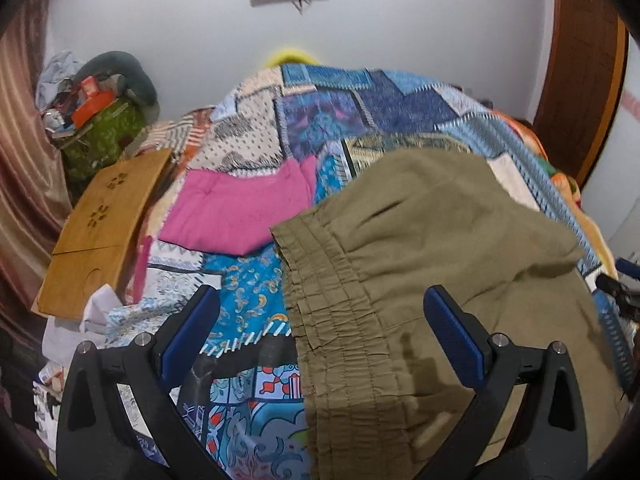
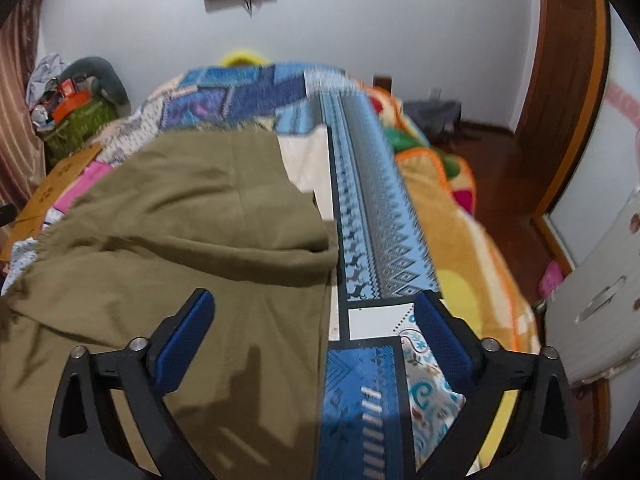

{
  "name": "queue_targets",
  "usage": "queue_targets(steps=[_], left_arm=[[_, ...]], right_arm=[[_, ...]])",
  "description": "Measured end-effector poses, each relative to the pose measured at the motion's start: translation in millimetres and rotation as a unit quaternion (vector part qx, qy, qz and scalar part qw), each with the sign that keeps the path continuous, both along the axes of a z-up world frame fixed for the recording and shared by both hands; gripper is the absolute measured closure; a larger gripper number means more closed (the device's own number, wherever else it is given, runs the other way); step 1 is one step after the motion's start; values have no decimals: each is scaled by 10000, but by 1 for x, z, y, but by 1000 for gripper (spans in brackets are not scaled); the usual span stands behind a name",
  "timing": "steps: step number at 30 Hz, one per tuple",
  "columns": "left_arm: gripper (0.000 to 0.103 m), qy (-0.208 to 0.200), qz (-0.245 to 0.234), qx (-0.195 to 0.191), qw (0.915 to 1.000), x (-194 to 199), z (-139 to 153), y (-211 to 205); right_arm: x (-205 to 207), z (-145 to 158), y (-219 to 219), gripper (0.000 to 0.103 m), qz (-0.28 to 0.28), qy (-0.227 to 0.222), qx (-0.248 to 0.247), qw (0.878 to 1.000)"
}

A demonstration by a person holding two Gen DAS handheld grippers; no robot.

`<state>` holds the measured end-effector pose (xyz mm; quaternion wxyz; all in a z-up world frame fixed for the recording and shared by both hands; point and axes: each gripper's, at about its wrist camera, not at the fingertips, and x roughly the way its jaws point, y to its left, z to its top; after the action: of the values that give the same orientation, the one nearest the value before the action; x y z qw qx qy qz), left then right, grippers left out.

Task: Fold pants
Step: 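Lower both tools onto the khaki pants, left at the waistband, right at the leg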

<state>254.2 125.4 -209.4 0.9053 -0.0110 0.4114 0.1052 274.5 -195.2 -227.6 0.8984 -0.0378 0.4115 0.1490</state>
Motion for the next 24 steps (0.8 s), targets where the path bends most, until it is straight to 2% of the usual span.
queue_targets(steps=[4, 6, 8, 10, 12, 15, 17, 18, 21, 23, 24], left_arm=[[0, 335, -224, -113, 9991, 9, -17, 1], [0, 468, -319, -303, 9979, 12, -24, 3], [7, 593, -375, -480, 9964, 14, -30, 6], [18, 833, -435, -626, 9936, 18, -37, 8], [22, 1015, -419, -769, 9910, 22, -44, 10], [28, 1146, -419, -999, 9875, 21, -50, 12], [36, 1158, -445, -1182, 9852, 20, -50, 13], [43, 1167, -473, -1296, 9835, 19, -50, 12], [47, 1174, -441, -1219, 9846, 21, -49, 8], [48, 1131, -435, -1093, 9866, 23, -48, 8], [49, 1061, -392, -982, 9887, 23, -47, 9]], right_arm=[[21, -20, -5, 13, 33, 425, 187, 9989], [29, -27, -5, 15, 124, 582, 293, 9978], [38, -34, -2, 24, 206, 736, 359, 9964], [41, -38, 1, 25, 318, 833, 411, 9952], [40, -39, 5, 26, 428, 794, 346, 9953], [38, -41, 14, 29, 659, 787, 240, 9944], [38, -42, 18, 30, 714, 743, 133, 9946], [38, -43, 19, 31, 726, 735, 122, 9946], [36, -43, 17, 43, 715, 736, 231, 9945], [40, -43, 17, 72, 508, 683, 51, 9964], [40, -43, 15, 78, 383, 660, -10, 9971]])
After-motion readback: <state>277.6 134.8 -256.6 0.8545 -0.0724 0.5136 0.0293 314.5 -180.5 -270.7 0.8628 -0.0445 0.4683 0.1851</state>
